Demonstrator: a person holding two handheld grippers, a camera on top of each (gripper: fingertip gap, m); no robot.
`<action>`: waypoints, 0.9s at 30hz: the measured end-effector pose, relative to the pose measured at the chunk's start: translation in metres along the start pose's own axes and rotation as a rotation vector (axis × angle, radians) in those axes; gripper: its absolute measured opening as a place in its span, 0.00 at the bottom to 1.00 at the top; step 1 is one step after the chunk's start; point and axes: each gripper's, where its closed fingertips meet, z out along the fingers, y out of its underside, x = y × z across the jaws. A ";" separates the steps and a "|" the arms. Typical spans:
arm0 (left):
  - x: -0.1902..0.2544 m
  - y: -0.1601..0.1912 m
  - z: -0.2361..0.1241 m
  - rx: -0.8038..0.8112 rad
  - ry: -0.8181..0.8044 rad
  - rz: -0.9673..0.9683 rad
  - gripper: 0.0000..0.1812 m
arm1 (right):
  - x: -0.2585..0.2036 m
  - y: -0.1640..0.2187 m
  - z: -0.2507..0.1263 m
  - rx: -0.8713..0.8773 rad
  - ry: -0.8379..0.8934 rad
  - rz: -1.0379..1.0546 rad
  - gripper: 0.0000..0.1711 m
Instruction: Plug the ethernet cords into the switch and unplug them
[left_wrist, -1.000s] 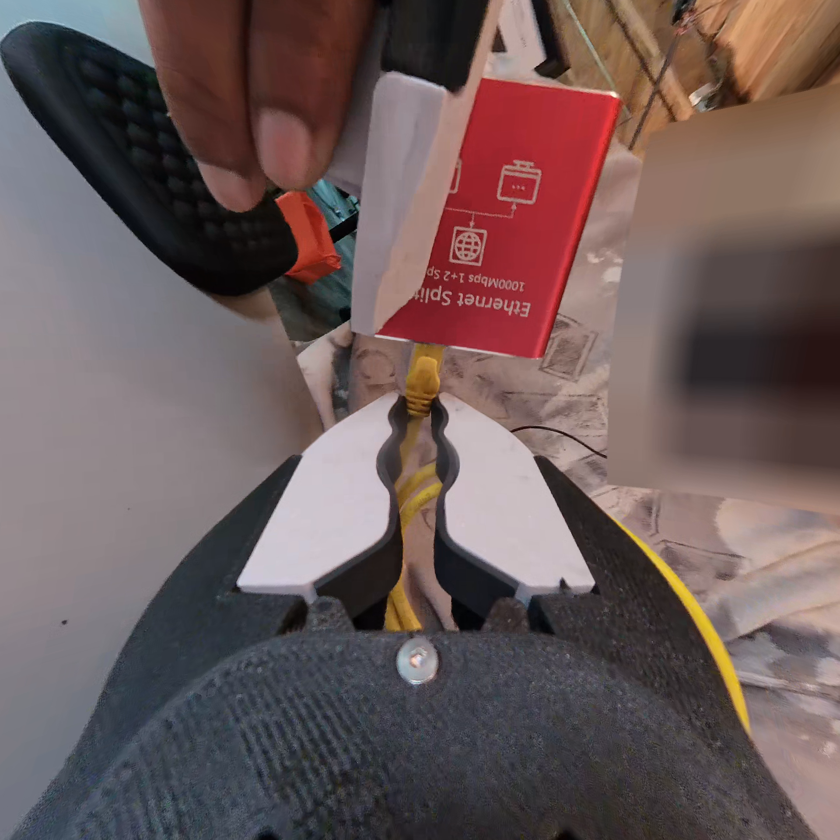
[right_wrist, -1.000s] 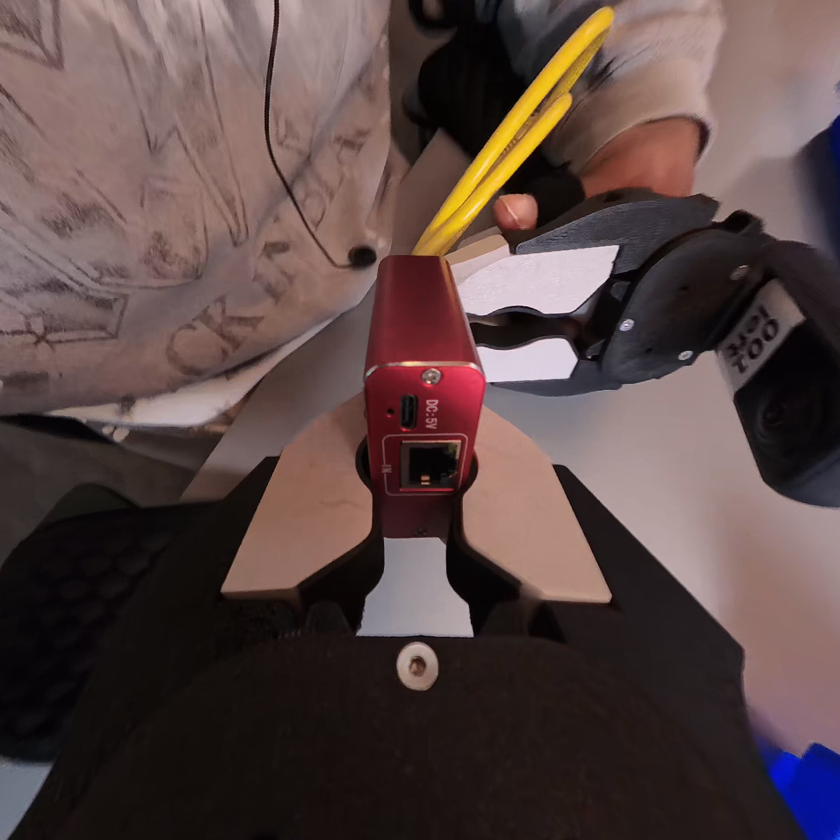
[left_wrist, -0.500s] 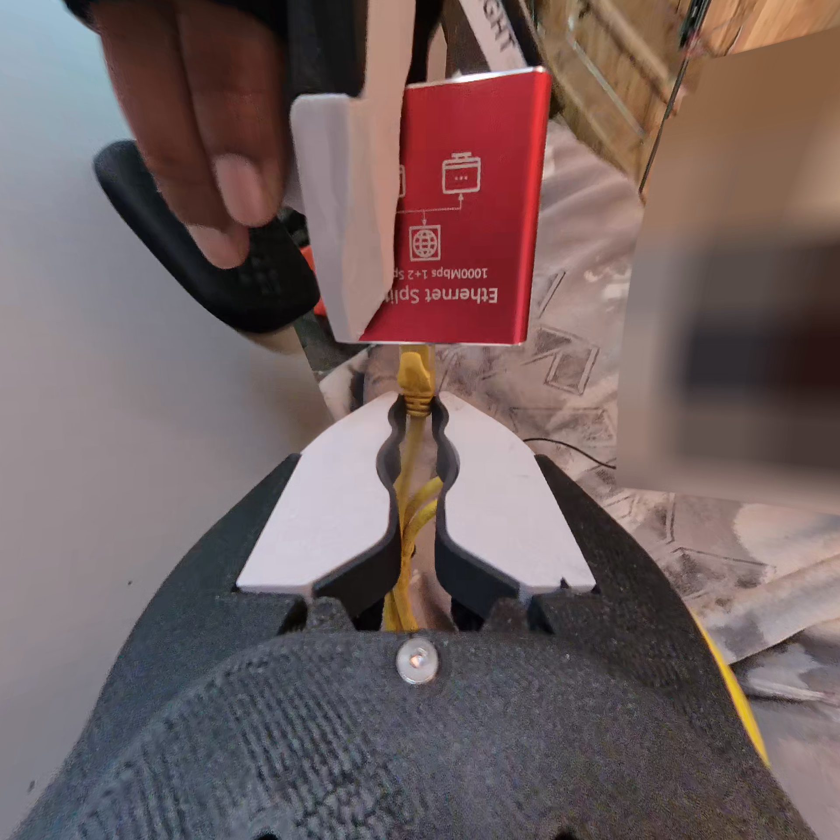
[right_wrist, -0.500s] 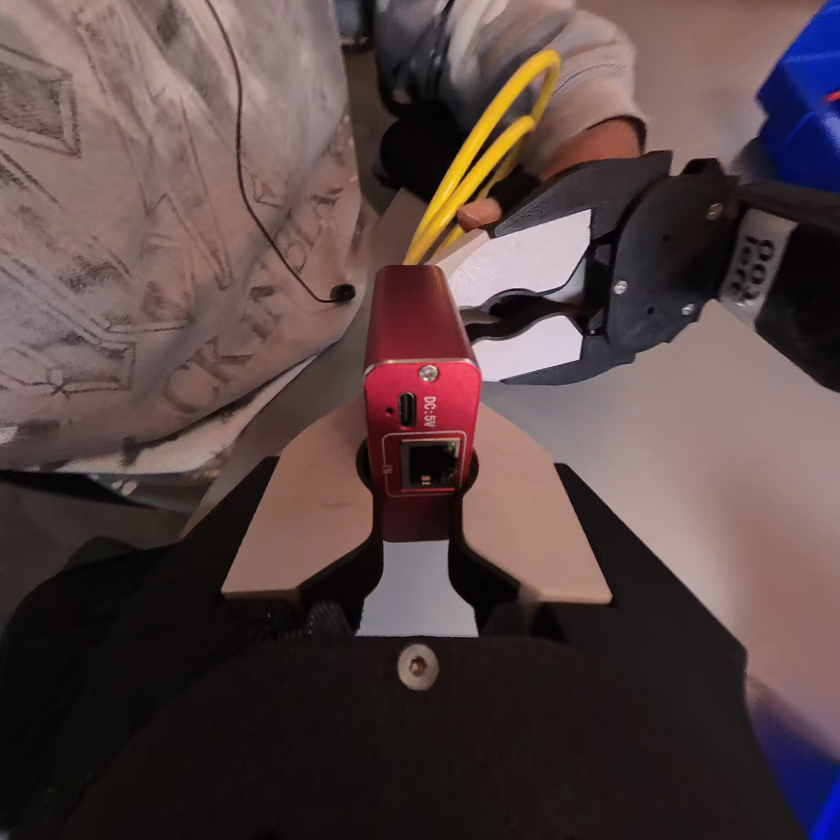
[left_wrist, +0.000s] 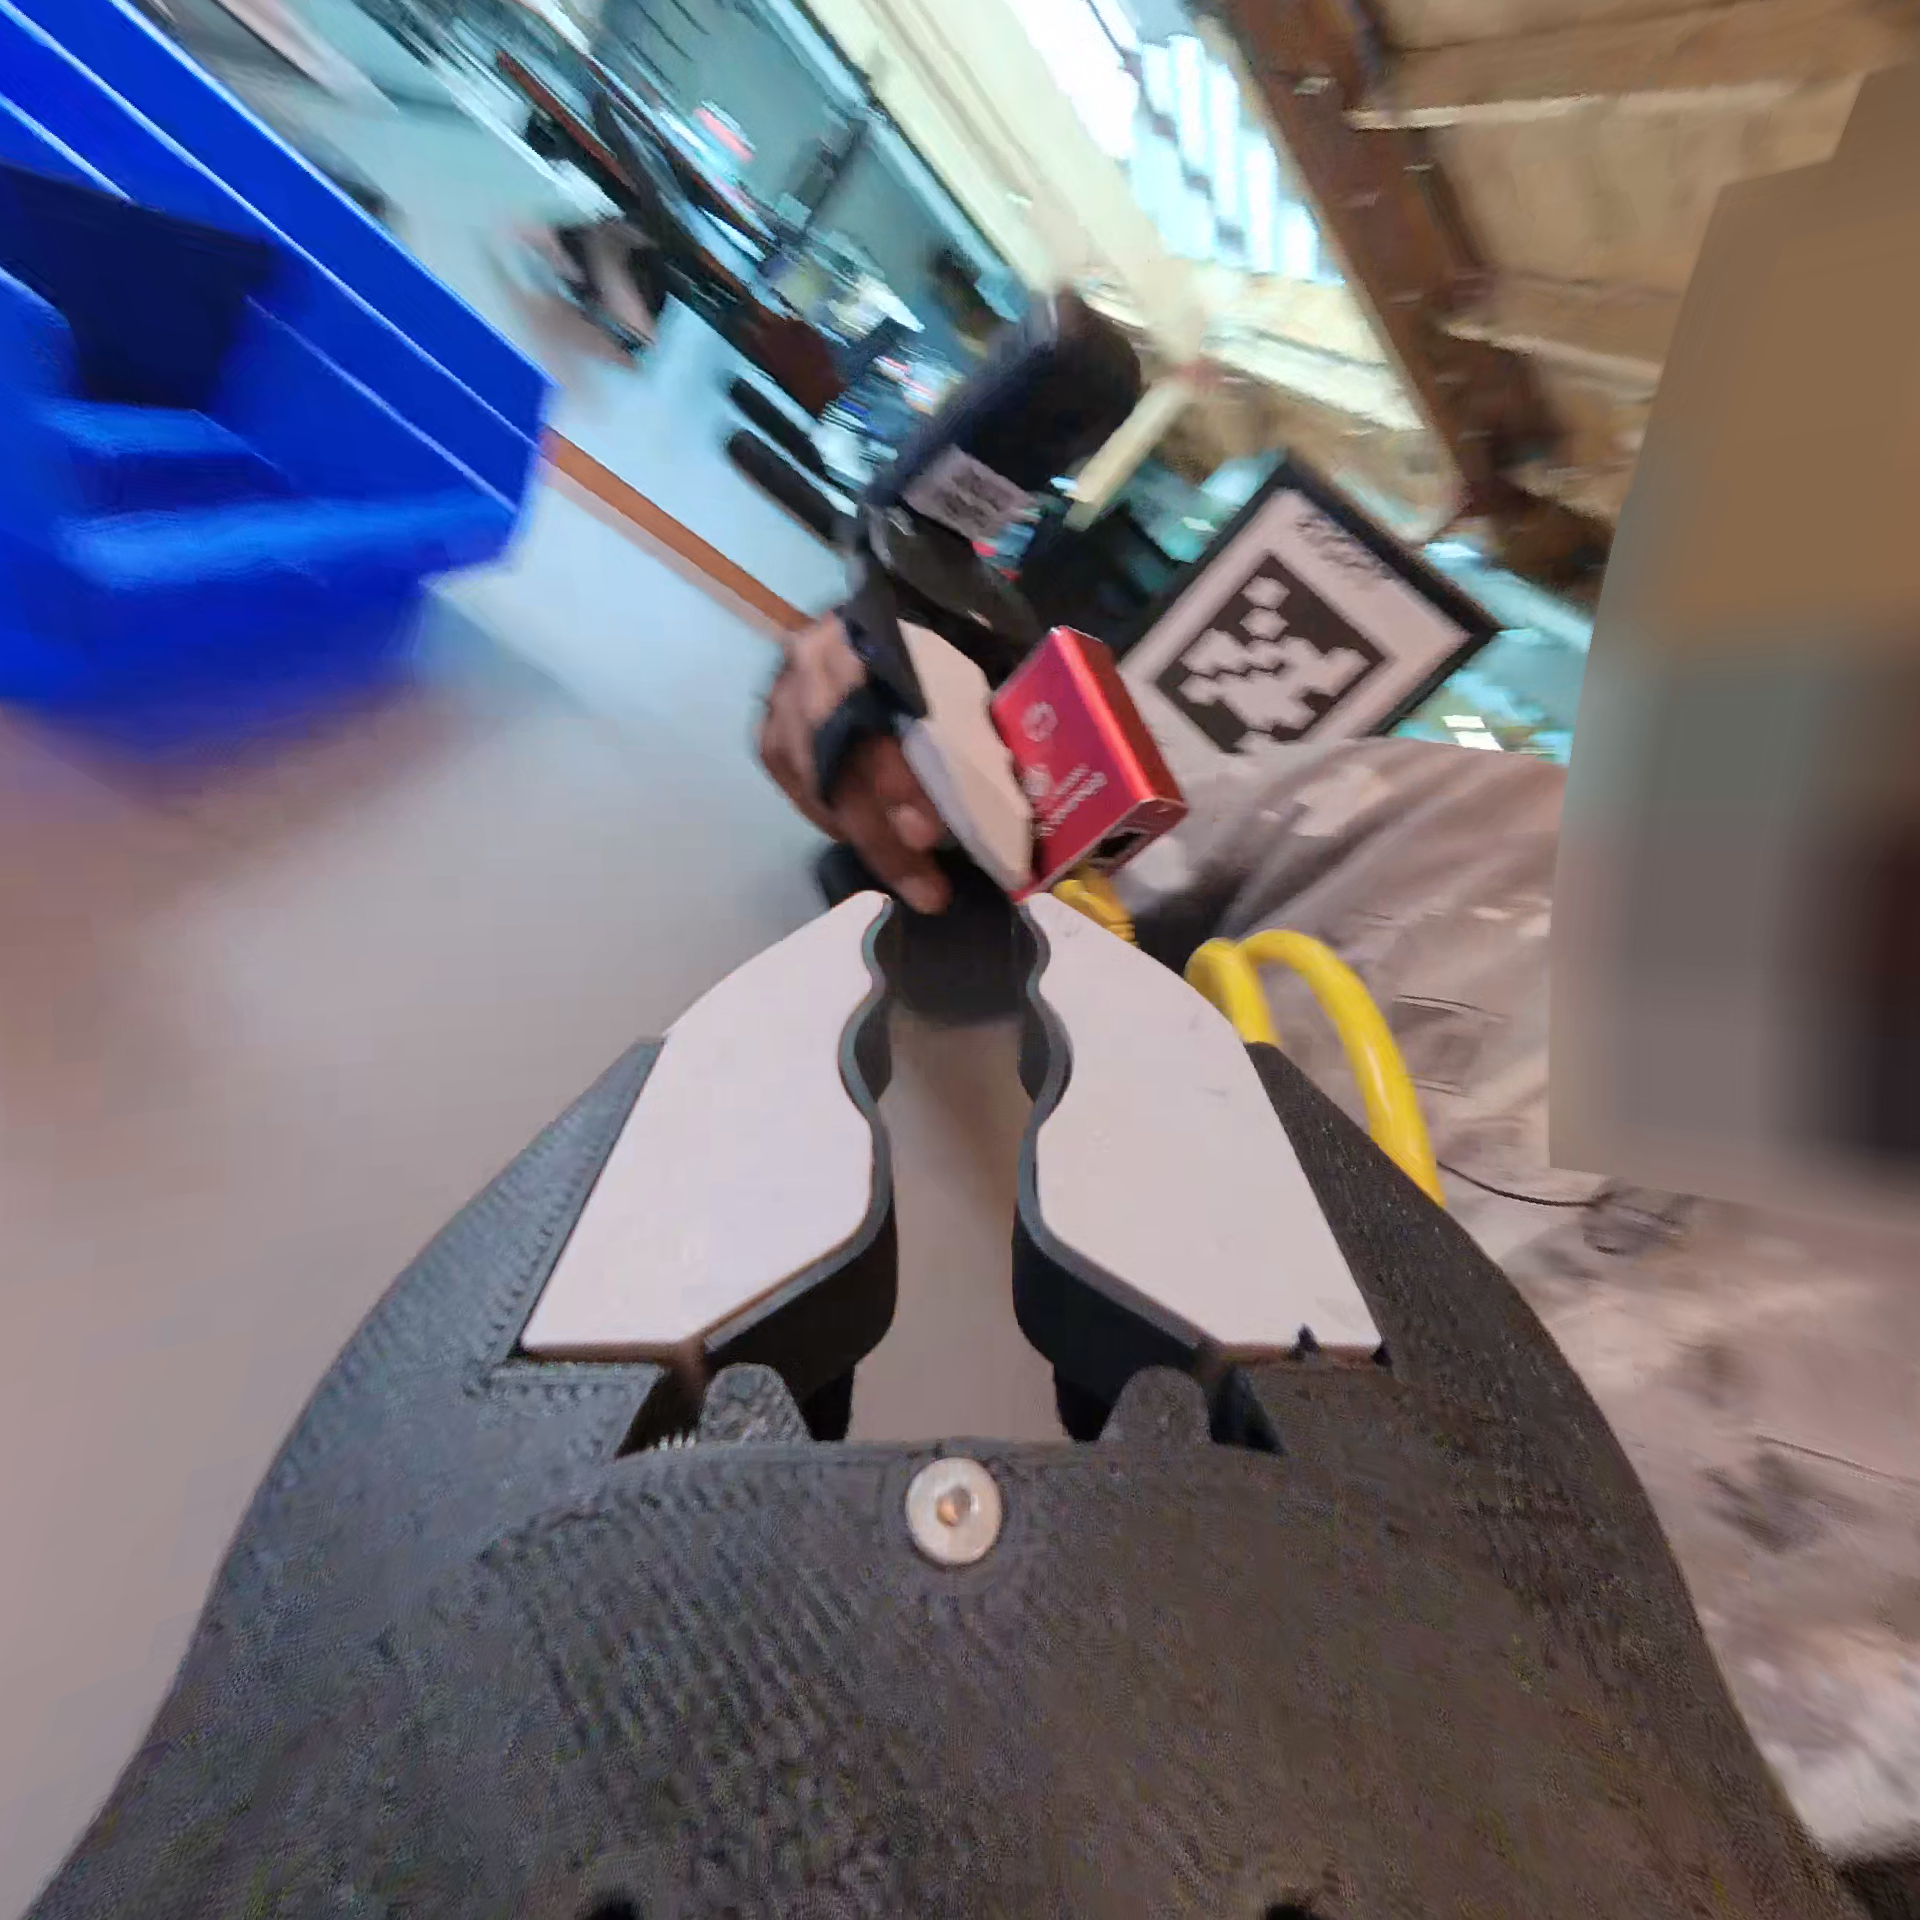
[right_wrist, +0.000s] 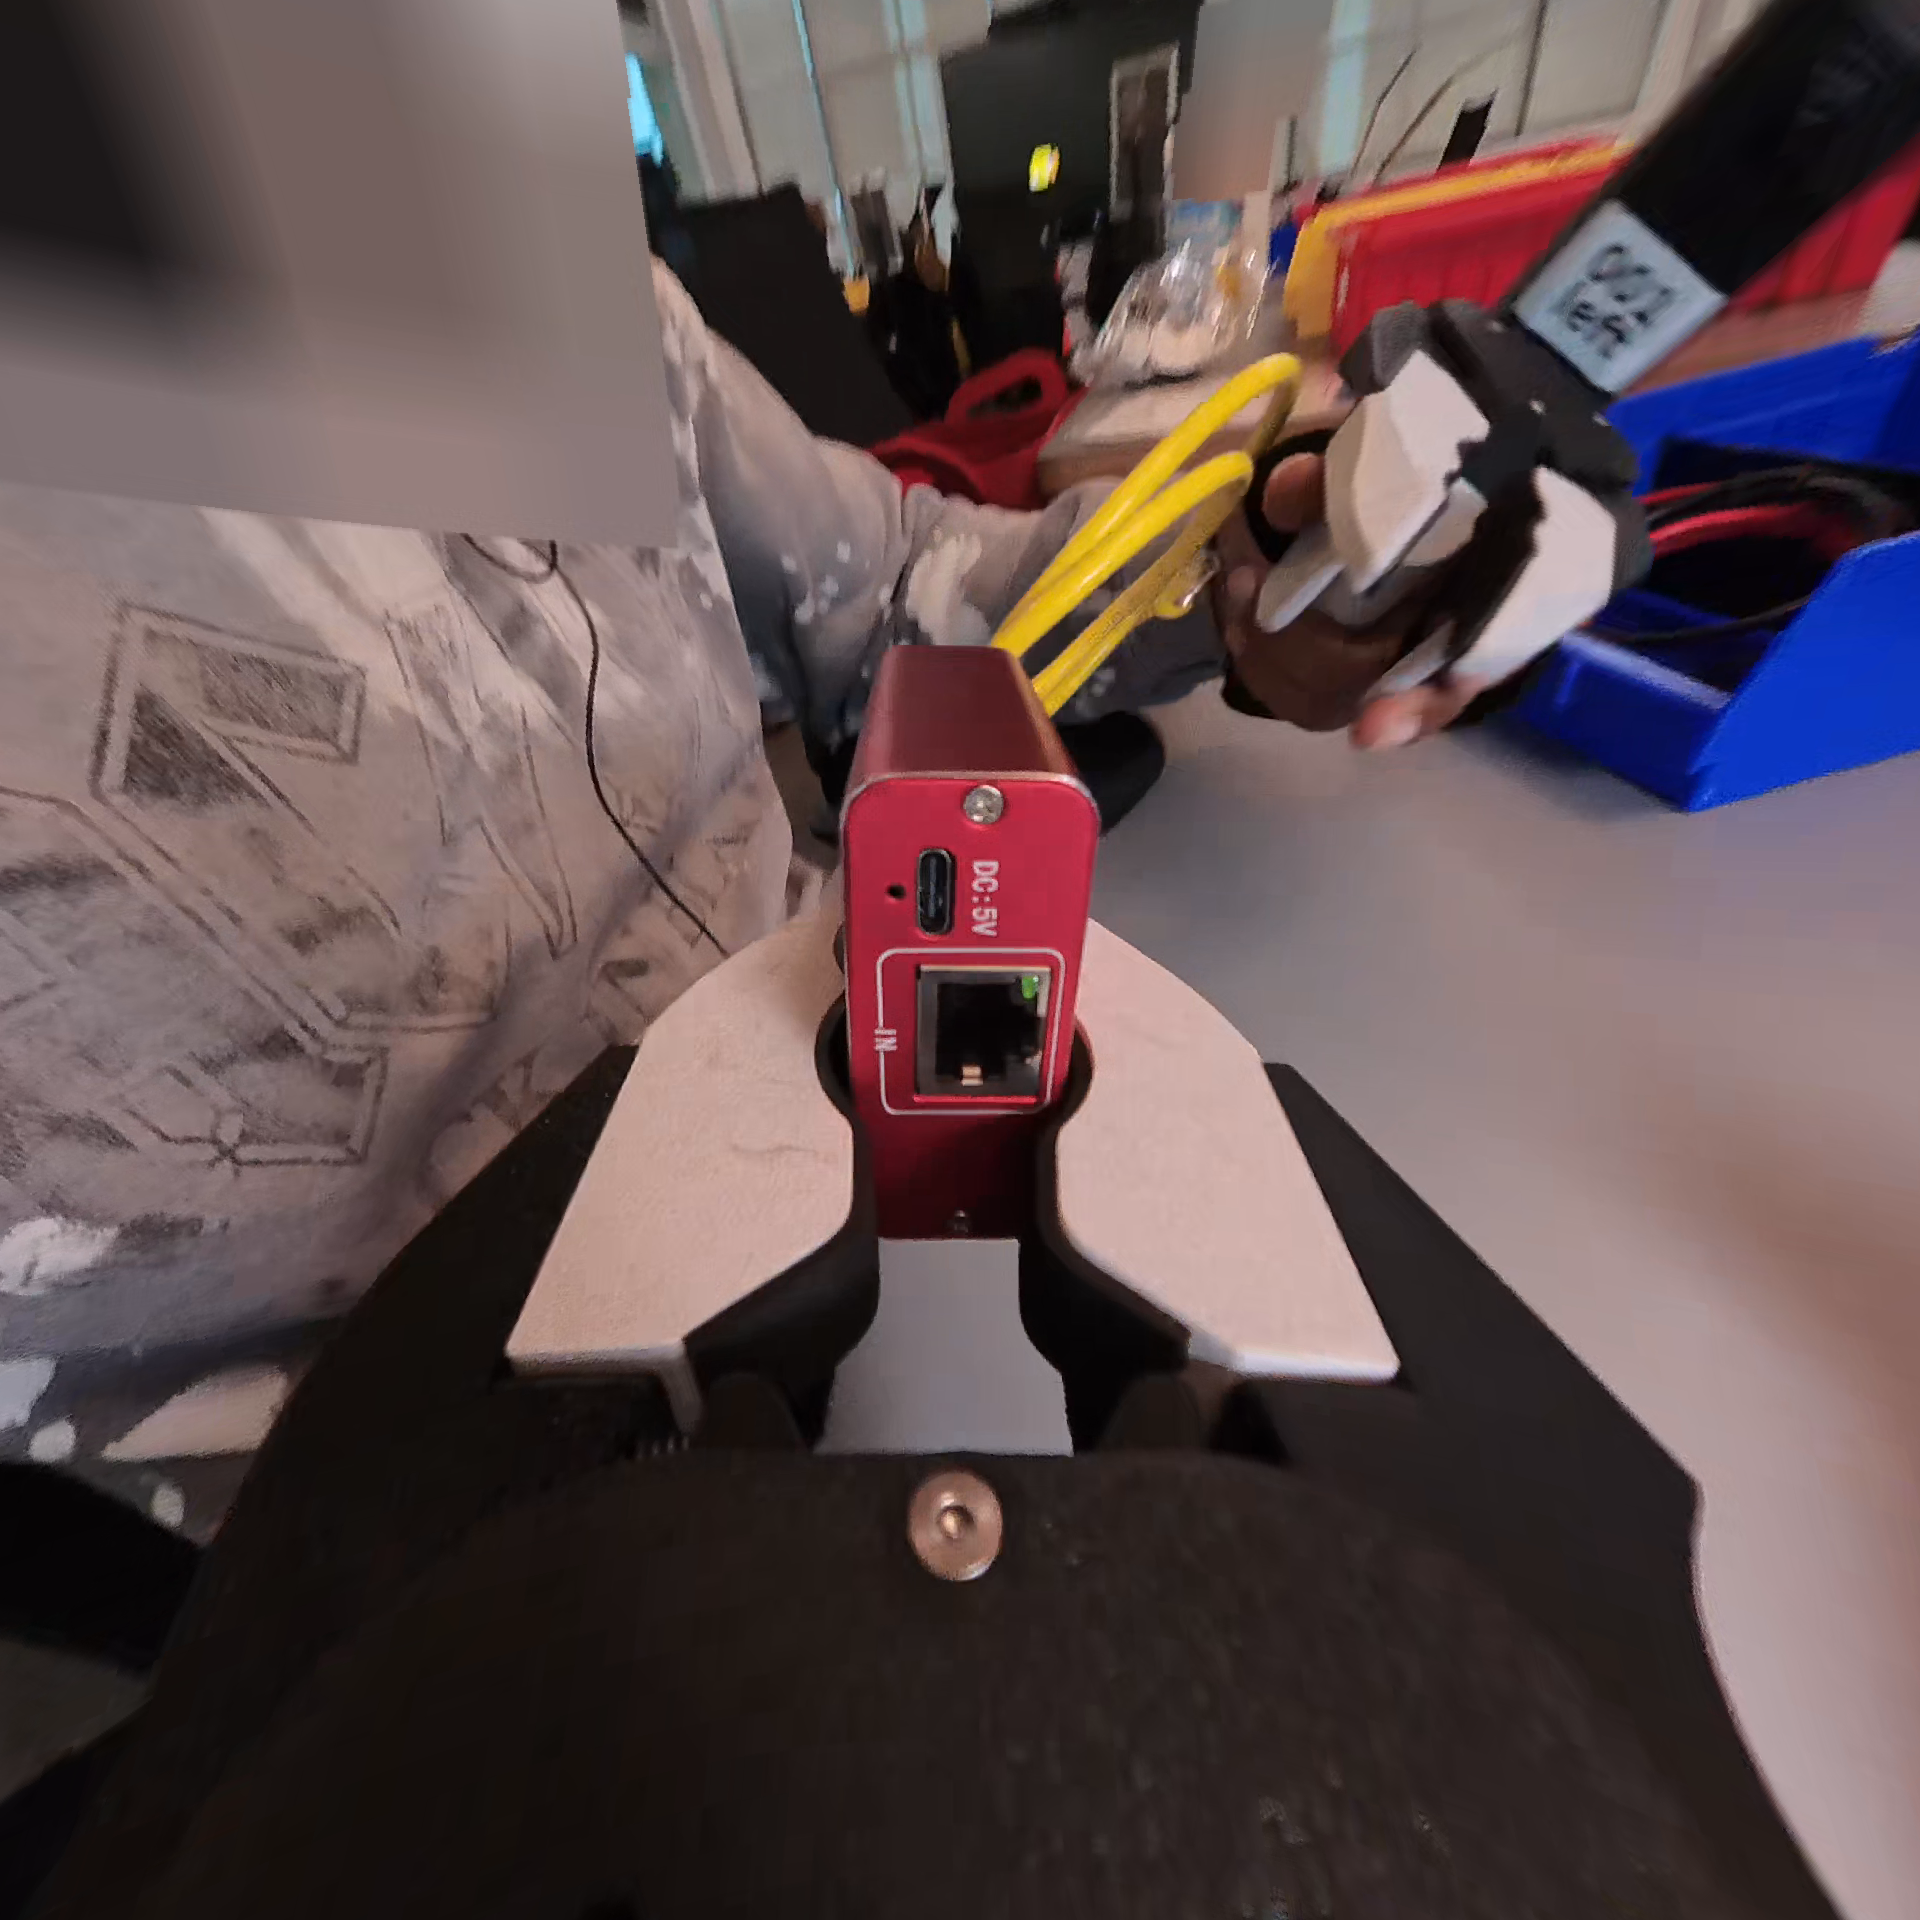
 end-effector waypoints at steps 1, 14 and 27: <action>-0.005 -0.011 -0.015 0.020 -0.101 0.077 0.11 | 0.001 -0.006 -0.003 0.044 0.012 0.005 0.16; -0.061 -0.086 -0.260 -0.061 -1.274 0.548 0.20 | 0.006 -0.065 -0.050 0.403 0.176 -0.037 0.16; -0.153 -0.028 -0.323 -0.850 -1.514 0.561 0.19 | 0.035 -0.035 -0.053 0.415 0.233 0.060 0.17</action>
